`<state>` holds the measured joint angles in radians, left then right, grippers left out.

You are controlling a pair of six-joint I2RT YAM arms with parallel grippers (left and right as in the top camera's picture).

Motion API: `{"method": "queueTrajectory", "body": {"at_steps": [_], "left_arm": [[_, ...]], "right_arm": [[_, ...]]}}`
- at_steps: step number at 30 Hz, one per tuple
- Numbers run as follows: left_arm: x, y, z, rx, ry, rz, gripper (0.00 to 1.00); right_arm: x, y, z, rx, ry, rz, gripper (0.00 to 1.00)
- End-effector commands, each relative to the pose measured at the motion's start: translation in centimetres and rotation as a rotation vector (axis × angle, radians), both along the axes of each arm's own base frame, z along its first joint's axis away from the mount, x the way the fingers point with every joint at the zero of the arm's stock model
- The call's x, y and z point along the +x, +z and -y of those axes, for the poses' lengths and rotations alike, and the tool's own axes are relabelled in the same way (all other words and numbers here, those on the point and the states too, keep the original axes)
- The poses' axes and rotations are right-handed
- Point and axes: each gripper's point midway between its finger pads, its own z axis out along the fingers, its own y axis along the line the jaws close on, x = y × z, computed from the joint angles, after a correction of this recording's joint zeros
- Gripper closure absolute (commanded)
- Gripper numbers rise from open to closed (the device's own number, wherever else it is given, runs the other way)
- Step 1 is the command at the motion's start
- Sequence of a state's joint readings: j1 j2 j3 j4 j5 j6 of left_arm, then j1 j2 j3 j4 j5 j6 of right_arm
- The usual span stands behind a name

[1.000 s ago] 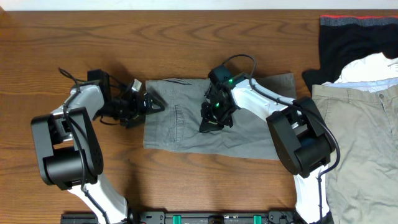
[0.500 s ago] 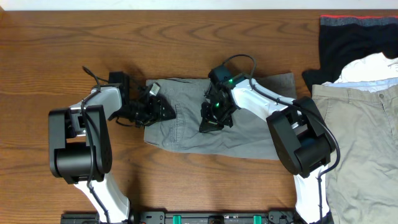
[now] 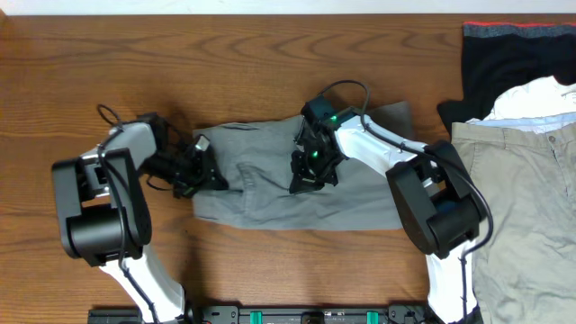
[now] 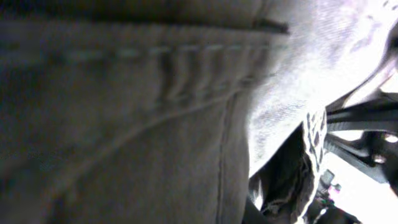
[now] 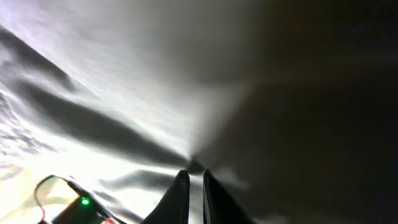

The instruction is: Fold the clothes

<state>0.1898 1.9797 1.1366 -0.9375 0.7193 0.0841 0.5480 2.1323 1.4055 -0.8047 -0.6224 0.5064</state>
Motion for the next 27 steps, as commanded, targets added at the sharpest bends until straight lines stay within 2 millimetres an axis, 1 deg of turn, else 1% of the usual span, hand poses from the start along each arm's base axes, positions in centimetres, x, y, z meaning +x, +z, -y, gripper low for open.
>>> {"method": "queueTrajectory", "body": {"at_steps": [1, 3, 4, 6, 8, 10, 13, 15, 17, 18, 20, 23, 27], "left_arm": [[1.9, 3.2, -3.6, 0.204, -0.047, 0.105, 0.82], [2.2, 5.5, -4.7, 0.27, -0.064, 0.129, 0.81], [2.3, 6.7, -5.3, 0.306, -0.073, 0.14, 0.81], [2.6, 9.1, -6.3, 0.369, -0.083, 0.151, 0.81], [3.2, 11.7, -6.9, 0.404, -0.084, 0.17, 0.81], [4.1, 14.7, -7.1, 0.42, -0.069, 0.209, 0.81], [5.1, 18.5, -7.0, 0.464, -0.08, 0.276, 0.81], [5.5, 20.9, -6.9, 0.529, -0.104, 0.326, 0.81], [6.0, 22.5, -6.2, 0.57, -0.13, 0.374, 0.81], [6.2, 23.0, -5.6, 0.581, -0.15, 0.395, 0.81], [6.2, 23.0, -4.4, 0.602, -0.198, 0.406, 0.81], [6.0, 21.6, -2.3, 0.612, -0.285, 0.379, 0.81], [5.7, 19.6, 0.1, 0.593, -0.345, 0.313, 0.81]], "right_arm": [[1.7, 4.5, 0.5, -0.012, 0.03, 0.206, 0.91], [3.1, 7.0, 1.1, -0.029, 0.011, 0.321, 0.9], [3.9, 8.7, 1.5, -0.034, -0.004, 0.389, 0.89], [5.0, 11.1, 2.2, -0.037, -0.034, 0.48, 0.87], [5.8, 13.2, 2.9, -0.034, -0.063, 0.549, 0.85], [6.5, 14.9, 3.8, -0.024, -0.095, 0.595, 0.85], [7.2, 15.8, 5.2, -0.026, -0.151, 0.598, 0.85], [7.5, 15.6, 6.3, -0.04, -0.184, 0.579, 0.85], [7.8, 15.2, 7.5, -0.06, -0.212, 0.557, 0.85], [7.9, 15.2, 8.0, -0.067, -0.222, 0.553, 0.85], [8.2, 15.1, 8.8, -0.076, -0.241, 0.547, 0.86], [8.7, 15.1, 9.6, -0.082, -0.263, 0.547, 0.86], [8.9, 15.0, 10.2, -0.089, -0.277, 0.541, 0.86]]}}
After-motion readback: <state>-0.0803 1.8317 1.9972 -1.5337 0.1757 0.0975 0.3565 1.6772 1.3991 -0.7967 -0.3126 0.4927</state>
